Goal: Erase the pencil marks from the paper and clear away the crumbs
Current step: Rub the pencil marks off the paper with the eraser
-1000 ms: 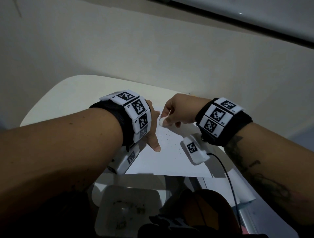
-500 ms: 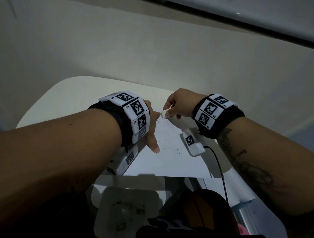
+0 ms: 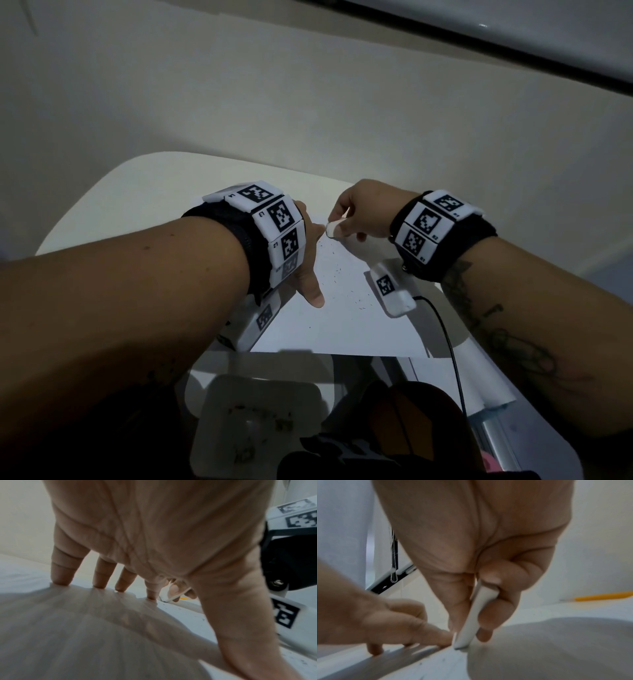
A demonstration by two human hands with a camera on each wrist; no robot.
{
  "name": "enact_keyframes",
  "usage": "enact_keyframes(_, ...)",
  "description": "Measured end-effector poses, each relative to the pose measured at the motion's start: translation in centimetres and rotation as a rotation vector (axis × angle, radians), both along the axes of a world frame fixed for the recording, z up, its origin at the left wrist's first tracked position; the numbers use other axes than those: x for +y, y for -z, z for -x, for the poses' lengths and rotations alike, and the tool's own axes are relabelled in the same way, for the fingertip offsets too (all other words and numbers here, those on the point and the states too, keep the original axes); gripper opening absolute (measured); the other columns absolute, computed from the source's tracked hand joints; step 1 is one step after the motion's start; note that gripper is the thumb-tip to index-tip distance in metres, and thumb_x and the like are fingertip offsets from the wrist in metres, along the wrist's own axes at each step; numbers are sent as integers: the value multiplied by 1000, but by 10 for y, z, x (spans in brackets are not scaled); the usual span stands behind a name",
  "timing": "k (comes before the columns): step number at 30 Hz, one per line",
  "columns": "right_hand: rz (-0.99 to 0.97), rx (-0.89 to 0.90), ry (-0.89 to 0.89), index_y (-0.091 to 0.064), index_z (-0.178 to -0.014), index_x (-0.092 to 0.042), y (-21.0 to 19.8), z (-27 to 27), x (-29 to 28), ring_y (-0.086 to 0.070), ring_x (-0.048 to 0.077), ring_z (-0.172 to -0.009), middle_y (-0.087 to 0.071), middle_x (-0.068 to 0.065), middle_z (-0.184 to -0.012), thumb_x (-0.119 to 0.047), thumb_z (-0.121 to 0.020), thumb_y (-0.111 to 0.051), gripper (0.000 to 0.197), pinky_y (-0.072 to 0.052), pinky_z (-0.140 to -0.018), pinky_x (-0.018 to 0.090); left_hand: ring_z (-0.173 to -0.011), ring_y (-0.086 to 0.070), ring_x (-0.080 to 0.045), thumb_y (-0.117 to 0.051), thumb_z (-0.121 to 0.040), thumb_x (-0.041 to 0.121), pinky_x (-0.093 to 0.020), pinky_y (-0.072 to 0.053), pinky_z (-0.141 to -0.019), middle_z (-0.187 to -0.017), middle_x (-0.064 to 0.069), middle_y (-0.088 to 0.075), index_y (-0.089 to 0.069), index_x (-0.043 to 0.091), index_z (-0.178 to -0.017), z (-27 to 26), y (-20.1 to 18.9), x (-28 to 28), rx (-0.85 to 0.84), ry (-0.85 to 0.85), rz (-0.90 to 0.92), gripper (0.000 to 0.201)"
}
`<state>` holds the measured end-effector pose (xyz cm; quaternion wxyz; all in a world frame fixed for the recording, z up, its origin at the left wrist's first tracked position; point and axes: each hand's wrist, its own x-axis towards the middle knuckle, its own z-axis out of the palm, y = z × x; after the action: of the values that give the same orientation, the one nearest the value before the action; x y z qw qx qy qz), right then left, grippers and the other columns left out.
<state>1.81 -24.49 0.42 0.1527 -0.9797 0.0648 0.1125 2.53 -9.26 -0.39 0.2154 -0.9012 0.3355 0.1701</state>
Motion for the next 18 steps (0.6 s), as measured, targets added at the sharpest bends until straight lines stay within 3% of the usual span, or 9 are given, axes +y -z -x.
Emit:
enact_keyframes(2,20,37,-14,-71,-85,-33,1,6,-1,-67,4,-62,-75,-10,-77,-44,-79,-79,14,-56,-70,27,-134,-35,-31,-62,-62,85,-41,-36,-98,-149,-10,-30,0,30,-157,-1,2,0,-1,0,-10,126)
enact_keyframes(4,43,119,-59,-73,-85,-36,-3,17,-4,-65,3,-61,-74,-11,-73,-43,-77,-81,13,-53,-68,24,-129,-40,-30,-61,-57,88,-39,-35,-86,-146,-10,-33,2,32,-156,-2,5,-2,-7,9,-2,130)
enact_keyframes(6,63,239,-121,-75,-90,-37,-11,25,-5,-61,1,-57,-71,-15,-66,-38,-77,-82,14,-46,-61,21,-127,-41,-30,-60,-56,90,-37,-31,-81,-145,-10,-34,2,32,-156,-2,6,-2,-14,17,-6,131)
enact_keyframes(9,81,198,-99,-74,-93,-37,-13,20,-4,-58,2,-55,-69,-14,-64,-35,-80,-79,14,-45,-59,21,-130,-39,-31,-61,-51,92,-42,-37,-91,-144,-9,-33,0,35,-156,-3,6,0,3,-1,13,134)
enact_keyframes(13,41,20,-2,-70,-95,-32,-5,0,-2,-65,4,-61,-74,-8,-82,-34,-84,-76,13,-52,-65,25,-135,-33,-33,-62,-54,90,-49,-34,-103,-145,-11,-30,3,35,-155,-3,1,1,25,-17,2,132)
enact_keyframes(18,80,124,-59,-74,-91,-33,-8,10,-4,-64,2,-57,-73,-12,-75,-34,-80,-79,12,-50,-64,22,-130,-37,-31,-62,-57,88,-41,-35,-96,-145,-11,-33,-2,31,-156,-2,5,-1,-11,13,17,129)
